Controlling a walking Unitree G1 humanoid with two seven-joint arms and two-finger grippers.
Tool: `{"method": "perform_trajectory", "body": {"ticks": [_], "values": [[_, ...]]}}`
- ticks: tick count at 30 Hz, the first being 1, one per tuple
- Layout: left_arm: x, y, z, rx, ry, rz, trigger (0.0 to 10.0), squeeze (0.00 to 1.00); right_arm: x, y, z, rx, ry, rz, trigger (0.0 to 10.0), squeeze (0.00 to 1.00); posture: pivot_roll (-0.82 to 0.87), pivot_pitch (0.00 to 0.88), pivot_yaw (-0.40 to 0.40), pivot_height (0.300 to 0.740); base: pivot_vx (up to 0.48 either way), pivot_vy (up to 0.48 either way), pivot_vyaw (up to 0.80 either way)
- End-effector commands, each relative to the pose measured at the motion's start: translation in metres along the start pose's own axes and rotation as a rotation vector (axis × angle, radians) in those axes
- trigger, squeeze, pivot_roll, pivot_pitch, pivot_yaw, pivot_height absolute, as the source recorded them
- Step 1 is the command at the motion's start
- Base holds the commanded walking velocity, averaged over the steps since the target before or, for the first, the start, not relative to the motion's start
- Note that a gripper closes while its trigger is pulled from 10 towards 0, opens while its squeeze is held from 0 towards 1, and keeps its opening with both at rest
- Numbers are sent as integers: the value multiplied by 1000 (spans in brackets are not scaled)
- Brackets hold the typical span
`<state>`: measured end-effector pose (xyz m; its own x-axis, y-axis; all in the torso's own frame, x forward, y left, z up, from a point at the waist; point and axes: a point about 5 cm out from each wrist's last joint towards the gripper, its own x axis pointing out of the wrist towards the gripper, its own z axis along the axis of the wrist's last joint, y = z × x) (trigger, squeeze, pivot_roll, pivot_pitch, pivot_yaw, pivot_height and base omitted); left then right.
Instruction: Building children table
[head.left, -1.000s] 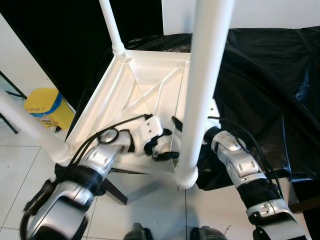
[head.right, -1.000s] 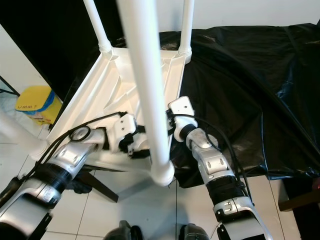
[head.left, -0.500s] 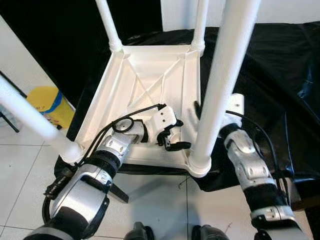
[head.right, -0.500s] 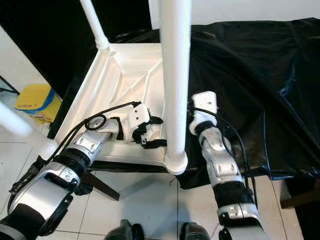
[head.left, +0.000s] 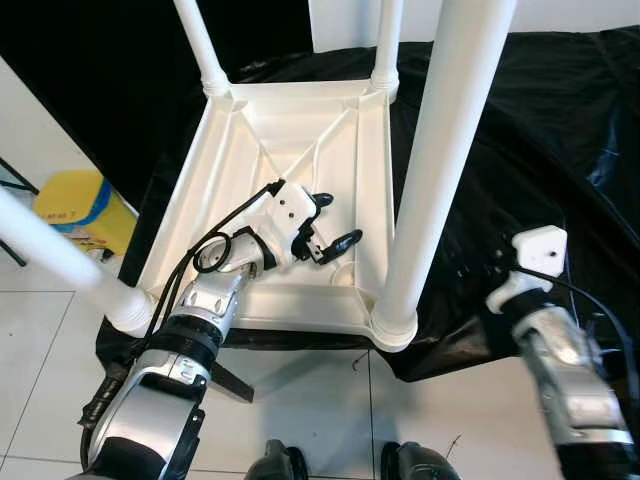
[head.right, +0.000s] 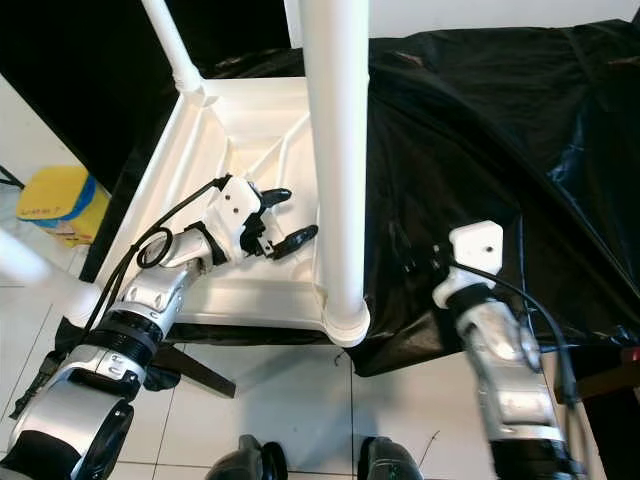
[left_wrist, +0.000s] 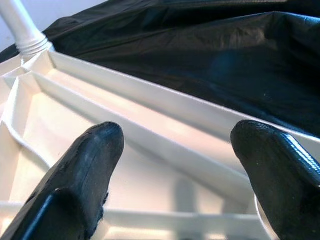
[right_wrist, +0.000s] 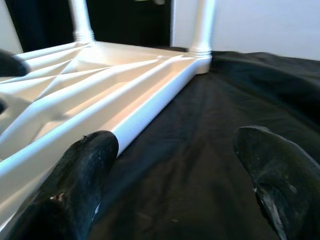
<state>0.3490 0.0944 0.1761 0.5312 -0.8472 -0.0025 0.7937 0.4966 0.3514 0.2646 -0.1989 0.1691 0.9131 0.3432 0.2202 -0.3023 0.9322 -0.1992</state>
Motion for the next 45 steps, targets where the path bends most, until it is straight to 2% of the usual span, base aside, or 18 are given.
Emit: {"method": "perform_trajectory", "body": {"ticks": [1,6,7,8,9,10,11,13,14,16,18,19,22,25,35,38,40,45], "values": [[-5,1,-2,19,9,1,10000,0,-4,2,0,14,22,56,10000,0,-102,129,65,740,0,0,0],[-11,4,-1,41,20,16,10000,0,-11,1,1,-9,60,136,10000,0,-114,118,71,740,0,0,0],[-14,6,-1,55,30,26,10000,0,-15,3,3,-9,87,201,10000,0,-121,107,73,740,0,0,0],[-14,6,-1,55,30,26,10000,0,-15,3,3,-9,87,201,10000,0,-121,107,73,740,0,0,0],[-16,9,-1,63,41,34,10000,0,-19,4,6,3,115,278,10000,0,-124,100,73,740,0,0,0],[-16,9,-1,63,41,34,10000,0,-19,4,6,3,115,278,10000,0,-124,100,73,740,0,0,0],[-18,12,0,70,46,42,10000,0,-25,7,7,4,162,389,10000,0,-127,86,76,740,0,0,0],[-18,12,0,70,46,42,10000,0,-25,7,7,4,162,389,10000,0,-127,86,76,740,0,0,0],[-20,15,2,80,50,52,10000,0,-31,9,8,1,207,490,10000,0,-130,77,78,740,0,0,0],[-20,15,2,80,50,52,10000,0,-31,9,8,1,207,490,10000,0,-130,77,78,740,0,0,0],[-22,19,2,90,59,64,10000,0,-42,12,9,3,283,675,10000,0,-131,50,74,740,0,0,0],[-22,19,2,90,59,64,10000,0,-42,12,9,3,283,675,10000,0,-131,50,74,740,0,0,0],[-27,22,3,97,67,68,10000,0,-49,20,10,39,330,835,10000,0,-124,43,69,740,0,0,0],[-28,23,3,98,70,68,10000,0,-49,22,10,46,330,852,10000,0,-122,42,69,740,0,0,0],[-35,25,7,123,78,64,10000,0,-18,49,7,44,197,783,10000,0,-95,44,50,740,0,0,0],[-35,25,7,123,78,64,10000,0,-18,49,7,44,197,783,10000,0,-95,44,50,740,0,0,0],[-39,25,10,135,74,67,10000,0,-8,64,1,64,168,738,10000,0,-87,47,44,740,0,0,0],[-40,23,13,138,69,72,10000,0,1,81,-5,88,138,693,10000,0,-82,47,41,740,0,0,0]]}}
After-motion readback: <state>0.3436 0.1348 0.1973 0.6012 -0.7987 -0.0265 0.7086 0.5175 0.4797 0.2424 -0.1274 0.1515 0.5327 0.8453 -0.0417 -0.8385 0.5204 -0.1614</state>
